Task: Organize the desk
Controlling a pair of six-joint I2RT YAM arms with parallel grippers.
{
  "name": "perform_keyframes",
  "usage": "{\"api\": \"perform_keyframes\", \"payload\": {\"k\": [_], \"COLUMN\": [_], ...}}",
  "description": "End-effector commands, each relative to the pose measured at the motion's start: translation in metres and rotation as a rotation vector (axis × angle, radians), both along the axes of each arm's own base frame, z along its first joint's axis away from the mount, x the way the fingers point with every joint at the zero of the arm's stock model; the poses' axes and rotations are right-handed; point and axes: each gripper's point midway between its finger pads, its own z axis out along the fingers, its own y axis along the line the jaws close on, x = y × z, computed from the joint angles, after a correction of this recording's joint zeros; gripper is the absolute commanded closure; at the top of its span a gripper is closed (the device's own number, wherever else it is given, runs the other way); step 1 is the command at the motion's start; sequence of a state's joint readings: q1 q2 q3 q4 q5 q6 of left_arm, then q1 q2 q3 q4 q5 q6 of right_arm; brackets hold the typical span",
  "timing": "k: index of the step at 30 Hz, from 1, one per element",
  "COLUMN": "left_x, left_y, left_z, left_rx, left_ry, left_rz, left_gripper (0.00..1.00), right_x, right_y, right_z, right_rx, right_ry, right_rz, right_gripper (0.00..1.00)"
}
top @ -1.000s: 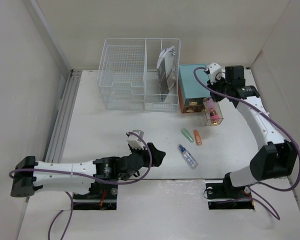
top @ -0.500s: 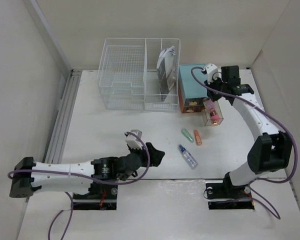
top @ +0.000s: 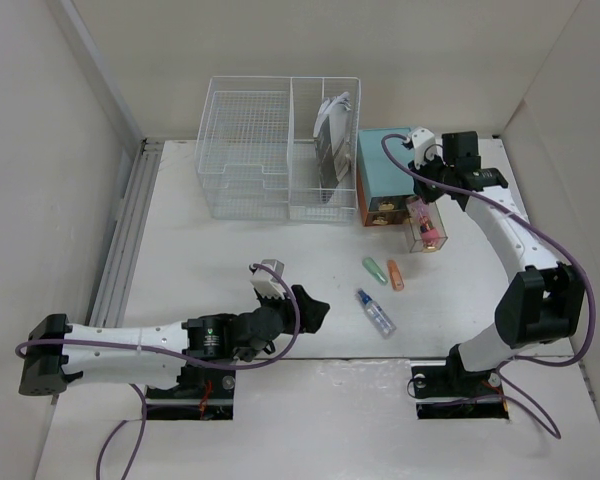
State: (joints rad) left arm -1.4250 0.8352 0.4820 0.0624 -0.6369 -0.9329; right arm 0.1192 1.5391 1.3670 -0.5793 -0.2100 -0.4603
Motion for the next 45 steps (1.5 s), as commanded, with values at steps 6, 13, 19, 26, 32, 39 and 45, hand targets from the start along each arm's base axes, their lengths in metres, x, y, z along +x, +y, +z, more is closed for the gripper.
{"api": "perform_keyframes", "payload": {"k": [6, 13, 19, 26, 32, 39, 45], "left_x": [0.001, 0.001, 0.001, 0.001, 0.017, 0.059, 0.094], "left_y": [0.000, 0.000, 0.000, 0.003, -0.015, -0.030, -0.045], "left_z": [0.010, 0.010, 0.008, 0.010, 0.023, 0.023, 0.022], "left_rx": [-0.032, -0.032, -0.028, -0.046, -0.013, -0.042, -0.073], "left_ry": [-0.015, -0.015, -0.008, -0.034, -0.077, -0.091, -0.114], "left_rz": [0.006, 0.006, 0.009, -0.001, 0.023, 0.090, 0.072], "left_gripper": [0.31, 0.31, 0.31, 0.27, 0.15, 0.14, 0.16], "right_x": [-0.014, -0.014, -0.049, -0.157, -0.174, -0.133, -0.072], "right_y": [0.003, 0.005, 0.029, 0.007, -0.025, -0.025, -0.030], "right_z": [0.015, 0.033, 0.052, 0.017, -0.021, -0.066, -0.083], "right_rx": [-0.003, 0.016, 0.078, -0.222, -0.403, -0.357, -0.355], "right_ry": [0.030, -0.038, -0.066, 0.092, 0.174, 0.244, 0.210], "right_rz": [0.018, 0.029, 0.219, 0.741, 0.805, 0.665, 0.466], "right_gripper": [1.00, 1.00, 0.98, 1.00, 1.00, 1.00, 1.00]}}
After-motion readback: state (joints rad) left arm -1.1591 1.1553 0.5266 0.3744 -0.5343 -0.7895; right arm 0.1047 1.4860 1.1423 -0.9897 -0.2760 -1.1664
